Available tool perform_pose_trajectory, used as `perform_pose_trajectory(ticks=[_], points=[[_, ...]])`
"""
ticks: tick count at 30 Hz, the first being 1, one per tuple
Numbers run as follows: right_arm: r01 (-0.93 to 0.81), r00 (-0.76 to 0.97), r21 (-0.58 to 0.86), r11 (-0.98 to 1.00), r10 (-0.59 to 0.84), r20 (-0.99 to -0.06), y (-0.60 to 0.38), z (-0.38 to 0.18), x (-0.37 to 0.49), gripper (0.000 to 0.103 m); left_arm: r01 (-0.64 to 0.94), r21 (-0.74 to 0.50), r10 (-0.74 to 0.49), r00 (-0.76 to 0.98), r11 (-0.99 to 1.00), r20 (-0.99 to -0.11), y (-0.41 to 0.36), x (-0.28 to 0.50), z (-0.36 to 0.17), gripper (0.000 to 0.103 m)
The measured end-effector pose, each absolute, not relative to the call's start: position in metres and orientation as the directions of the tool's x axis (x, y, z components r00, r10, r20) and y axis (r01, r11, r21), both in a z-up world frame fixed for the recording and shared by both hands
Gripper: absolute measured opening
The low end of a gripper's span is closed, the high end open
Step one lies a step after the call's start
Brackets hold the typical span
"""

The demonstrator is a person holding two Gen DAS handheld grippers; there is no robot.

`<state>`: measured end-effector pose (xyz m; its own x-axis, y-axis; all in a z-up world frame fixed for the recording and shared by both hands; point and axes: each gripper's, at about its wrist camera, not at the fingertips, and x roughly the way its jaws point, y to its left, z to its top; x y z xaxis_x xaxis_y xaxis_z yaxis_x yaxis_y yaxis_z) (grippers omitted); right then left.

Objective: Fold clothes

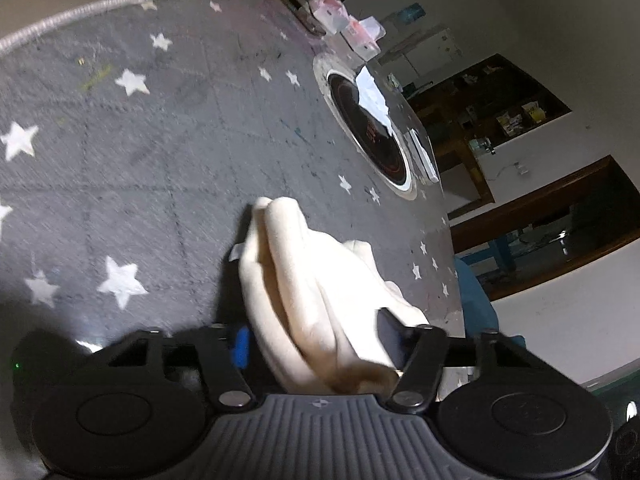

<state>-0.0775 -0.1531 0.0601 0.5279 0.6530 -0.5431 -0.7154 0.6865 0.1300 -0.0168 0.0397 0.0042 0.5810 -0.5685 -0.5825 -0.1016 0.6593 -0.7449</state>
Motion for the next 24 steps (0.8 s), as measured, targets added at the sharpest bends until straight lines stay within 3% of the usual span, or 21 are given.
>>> perform_pose_trajectory(ticks=[2, 7, 15, 24], points=[[-0.721, 0.520, 0.132, 0.680, 0.658, -0.544, -0.153, 0.060, -0.079, 0.004, -0.108, -0.748, -0.571, 0.578, 0.655, -0.584, 0.040, -0.016, 0.001, 0.038], [-0.728, 0.502, 0.147, 0.669, 0.667, -0.550, -0.152, 0.055, -0.084, 0.005, -0.117, -0.740, -0.559, 0.580, 0.663, -0.593, 0.044, -0.018, -0.004, 0.022], [-0.689, 0.530, 0.178, 0.703, 0.655, -0.539, -0.175, 0.055, -0.089, 0.011, -0.100, -0.726, -0.551, 0.584, 0.681, -0.597, 0.043, -0.019, -0.005, 0.020], [-0.443, 0.680, 0.185, 0.877, 0.463, -0.569, -0.254, 0.041, -0.073, 0.025, -0.095, -0.723, -0.547, 0.588, 0.685, -0.595, 0.043, -0.020, -0.005, 0.020]])
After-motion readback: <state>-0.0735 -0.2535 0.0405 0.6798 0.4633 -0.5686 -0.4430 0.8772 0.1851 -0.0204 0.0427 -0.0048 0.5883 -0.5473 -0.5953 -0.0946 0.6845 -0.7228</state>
